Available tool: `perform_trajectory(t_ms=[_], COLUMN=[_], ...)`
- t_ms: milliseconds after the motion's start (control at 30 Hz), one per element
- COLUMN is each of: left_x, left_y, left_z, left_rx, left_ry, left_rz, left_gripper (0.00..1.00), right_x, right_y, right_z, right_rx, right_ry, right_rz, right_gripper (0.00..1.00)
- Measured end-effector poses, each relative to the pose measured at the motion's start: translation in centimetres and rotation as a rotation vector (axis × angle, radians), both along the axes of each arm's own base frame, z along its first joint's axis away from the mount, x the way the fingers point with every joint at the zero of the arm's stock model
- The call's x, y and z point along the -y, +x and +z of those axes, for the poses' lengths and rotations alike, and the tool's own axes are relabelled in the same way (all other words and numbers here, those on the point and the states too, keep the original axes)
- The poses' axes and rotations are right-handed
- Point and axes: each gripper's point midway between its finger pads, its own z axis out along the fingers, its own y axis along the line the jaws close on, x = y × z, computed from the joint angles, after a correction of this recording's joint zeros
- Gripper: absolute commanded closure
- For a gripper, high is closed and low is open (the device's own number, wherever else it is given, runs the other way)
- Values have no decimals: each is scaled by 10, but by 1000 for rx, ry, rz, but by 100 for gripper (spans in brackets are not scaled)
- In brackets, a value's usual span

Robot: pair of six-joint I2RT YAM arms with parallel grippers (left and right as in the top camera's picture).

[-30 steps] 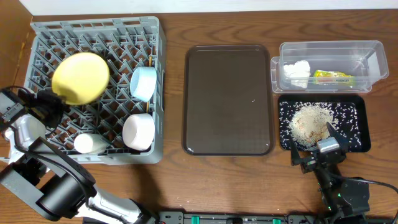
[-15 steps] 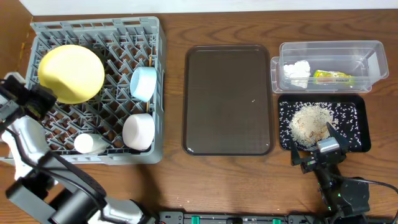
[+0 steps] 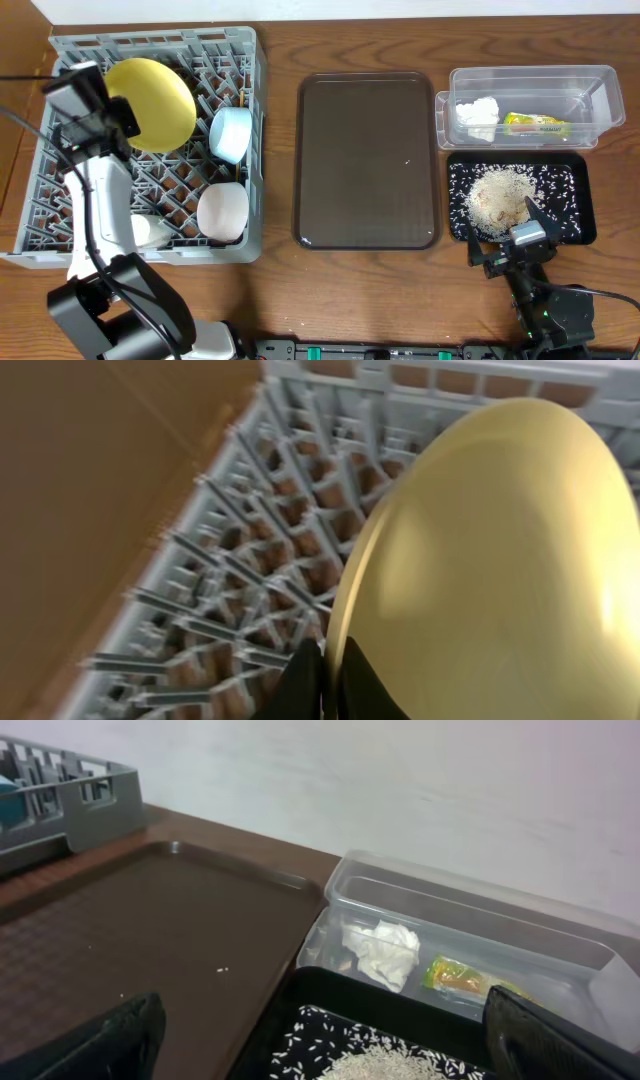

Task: Sort waste into correct bins and load items into the dishwasher
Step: 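Stand the yellow plate upright in the rack slots with the left gripper, then release the yellow plate and withdraw the left gripper over the brown tray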

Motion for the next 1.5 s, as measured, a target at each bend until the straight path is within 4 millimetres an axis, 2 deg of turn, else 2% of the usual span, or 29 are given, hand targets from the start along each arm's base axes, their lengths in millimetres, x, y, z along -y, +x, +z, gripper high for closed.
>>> perform_trajectory(t_ms=[233, 333, 667, 767, 833, 867, 967, 1067, 1200, 1333, 1400, 1500], left_x=[-10, -8, 41, 47, 55, 62, 93, 130, 155, 169, 191, 234], left_y=[-5, -4, 18, 20, 21, 22, 24, 23, 13, -1, -5, -6], left_z=[7, 8, 14, 15, 14, 13, 3, -9, -23, -23, -17, 2], left_rx=[-59, -86, -180, -201, -216, -223, -268, -316, -351, -319, -261, -144], left_ry=[133, 168, 335, 368, 380, 382, 377, 366, 302, 169, 45, -141], left_rz=[40, 23, -120, -134, -149, -163, -236, -321, -335, -302, -338, -433], left_gripper=[93, 92, 92, 85, 72, 65, 60, 43, 34, 33, 34, 34], right_x=[0, 0, 0, 0, 0, 0, 0, 0, 0, 0, 0, 0], right_y=[0, 0, 0, 0, 0, 0, 0, 0, 0, 0, 0, 0], right_z=[0, 0, 0, 0, 0, 0, 0, 0, 0, 0, 0, 0], right_rx=[0, 0, 0, 0, 0, 0, 0, 0, 0, 0, 0, 0], right_ry=[0, 0, 0, 0, 0, 0, 0, 0, 0, 0, 0, 0], right_rz=[0, 0, 0, 0, 0, 0, 0, 0, 0, 0, 0, 0], right_gripper=[1, 1, 1, 1, 1, 1, 1, 1, 1, 1, 1, 1])
